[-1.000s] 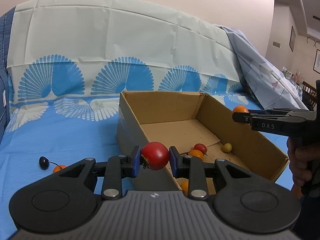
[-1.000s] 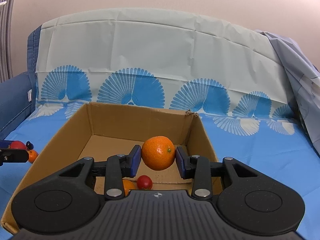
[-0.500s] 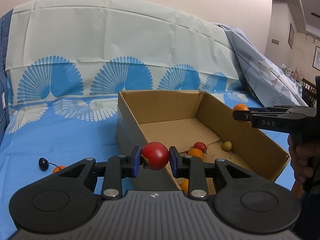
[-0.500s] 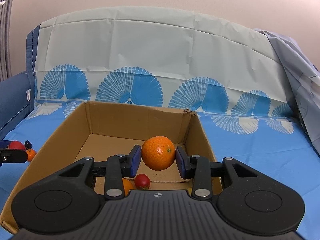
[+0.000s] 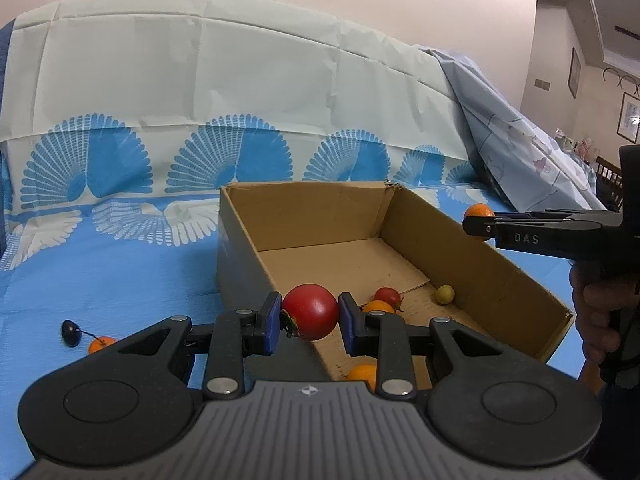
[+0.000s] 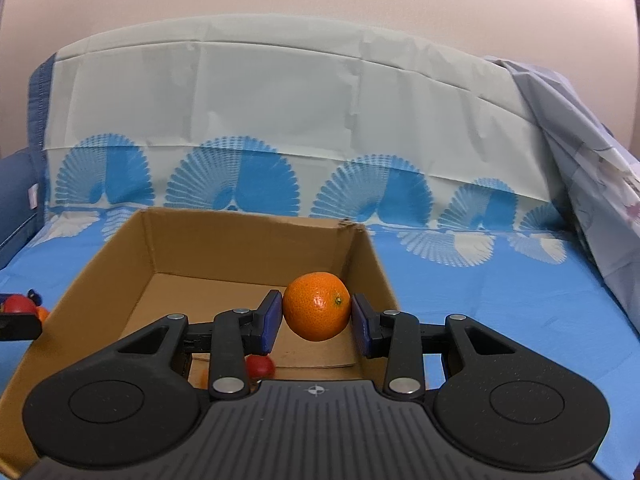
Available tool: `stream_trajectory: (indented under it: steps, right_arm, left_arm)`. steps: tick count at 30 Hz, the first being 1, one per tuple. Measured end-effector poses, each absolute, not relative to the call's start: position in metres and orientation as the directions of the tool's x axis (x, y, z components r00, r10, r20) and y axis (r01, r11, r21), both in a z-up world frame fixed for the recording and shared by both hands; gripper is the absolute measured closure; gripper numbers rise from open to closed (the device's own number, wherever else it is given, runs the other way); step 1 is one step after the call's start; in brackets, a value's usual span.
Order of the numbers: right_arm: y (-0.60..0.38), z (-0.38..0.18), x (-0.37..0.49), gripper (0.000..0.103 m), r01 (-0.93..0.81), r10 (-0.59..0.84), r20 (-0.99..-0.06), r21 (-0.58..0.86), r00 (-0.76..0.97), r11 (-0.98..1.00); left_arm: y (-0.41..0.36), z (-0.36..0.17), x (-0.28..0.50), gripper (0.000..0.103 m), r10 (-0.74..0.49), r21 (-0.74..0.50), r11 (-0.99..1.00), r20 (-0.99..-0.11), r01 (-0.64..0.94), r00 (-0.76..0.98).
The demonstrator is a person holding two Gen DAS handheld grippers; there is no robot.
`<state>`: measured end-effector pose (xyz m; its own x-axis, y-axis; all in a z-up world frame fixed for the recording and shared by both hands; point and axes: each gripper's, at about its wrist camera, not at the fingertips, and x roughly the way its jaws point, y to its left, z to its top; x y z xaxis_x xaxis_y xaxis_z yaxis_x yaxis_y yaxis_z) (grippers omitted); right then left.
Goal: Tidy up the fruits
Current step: 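Lower the held tomato and orange fruit into the box with both tools, then open both tools to drop the tomato and orange fruit into the box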
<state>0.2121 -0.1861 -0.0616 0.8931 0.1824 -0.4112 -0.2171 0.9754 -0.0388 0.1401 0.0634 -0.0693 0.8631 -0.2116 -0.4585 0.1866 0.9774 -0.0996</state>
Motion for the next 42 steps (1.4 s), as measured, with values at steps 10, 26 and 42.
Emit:
stream_trajectory:
  steps: [10, 26, 42]
  right_arm:
    - [-0.193, -0.067, 0.218, 0.064, -0.193, 0.158, -0.426, -0.040, 0.891, 0.980]
    - [-0.190, -0.068, 0.216, 0.064, -0.188, 0.148, -0.428, -0.051, 0.891, 0.981]
    - [-0.189, -0.070, 0.218, 0.044, -0.163, 0.126, -0.441, -0.047, 0.888, 0.986]
  left_arm:
    - [0.043, -0.069, 0.137, 0.069, -0.279, -0.094, 0.960, -0.427, 0.265, 0.860]
    - [0.029, -0.069, 0.129, 0.069, -0.329, -0.071, 0.941, -0.415, 0.331, 0.848]
    - [0.028, -0.068, 0.124, 0.051, -0.394, -0.111, 0.918, -0.381, 0.382, 0.836]
